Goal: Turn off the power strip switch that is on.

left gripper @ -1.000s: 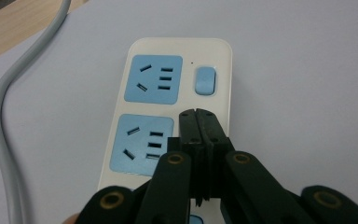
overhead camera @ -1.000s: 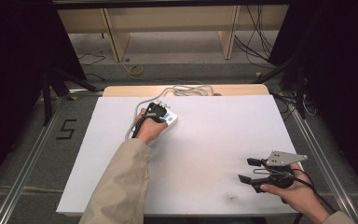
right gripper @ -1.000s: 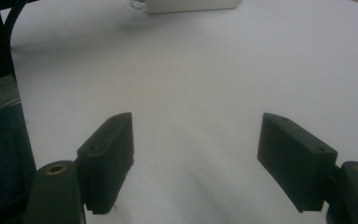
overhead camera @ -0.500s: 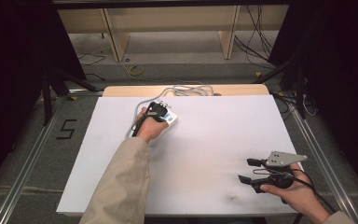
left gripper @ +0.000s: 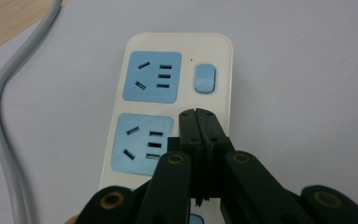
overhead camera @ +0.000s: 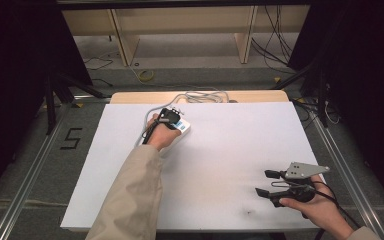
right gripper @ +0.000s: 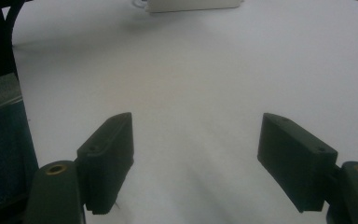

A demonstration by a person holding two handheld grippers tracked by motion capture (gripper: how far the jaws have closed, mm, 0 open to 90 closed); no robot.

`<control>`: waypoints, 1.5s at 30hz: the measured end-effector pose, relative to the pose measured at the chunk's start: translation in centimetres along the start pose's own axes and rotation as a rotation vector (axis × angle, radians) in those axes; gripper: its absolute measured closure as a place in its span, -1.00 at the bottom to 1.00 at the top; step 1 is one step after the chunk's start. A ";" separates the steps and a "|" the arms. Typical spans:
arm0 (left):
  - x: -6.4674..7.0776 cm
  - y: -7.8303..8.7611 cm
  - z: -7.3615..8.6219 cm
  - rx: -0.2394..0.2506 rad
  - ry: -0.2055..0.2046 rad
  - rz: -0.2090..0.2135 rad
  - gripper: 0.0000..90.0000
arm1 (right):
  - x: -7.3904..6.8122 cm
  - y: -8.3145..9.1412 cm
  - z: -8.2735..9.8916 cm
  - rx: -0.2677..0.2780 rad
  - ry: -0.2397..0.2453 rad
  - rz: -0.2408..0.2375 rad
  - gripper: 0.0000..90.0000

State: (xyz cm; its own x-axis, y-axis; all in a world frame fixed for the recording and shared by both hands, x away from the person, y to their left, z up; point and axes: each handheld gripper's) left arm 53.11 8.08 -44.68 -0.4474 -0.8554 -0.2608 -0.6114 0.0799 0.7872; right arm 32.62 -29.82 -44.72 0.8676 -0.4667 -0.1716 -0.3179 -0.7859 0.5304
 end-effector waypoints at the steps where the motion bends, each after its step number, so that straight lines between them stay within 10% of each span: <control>1: 0.0 0.0 0.0 -0.002 -0.001 -0.001 1.00 | 0.0 0.0 0.0 0.000 0.000 0.000 -0.39; 45: 0.3 -0.2 -1.1 -0.077 -0.022 -0.016 1.00 | 0.0 0.0 0.0 0.002 0.006 -0.001 -0.39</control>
State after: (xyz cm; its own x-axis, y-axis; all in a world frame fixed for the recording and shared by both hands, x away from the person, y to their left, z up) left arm 53.78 7.27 -44.27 -0.4527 -0.8446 -0.2857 -0.5672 0.0256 0.8232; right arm 32.60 -29.76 -44.72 0.8700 -0.4639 -0.1671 -0.3181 -0.7870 0.5287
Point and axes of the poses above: each handheld gripper's, and its own axes: y roughly backward along the jaws, z roughly out of its underside, x roughly to its right, and after that the axes turned 9 degrees about -z, right-handed
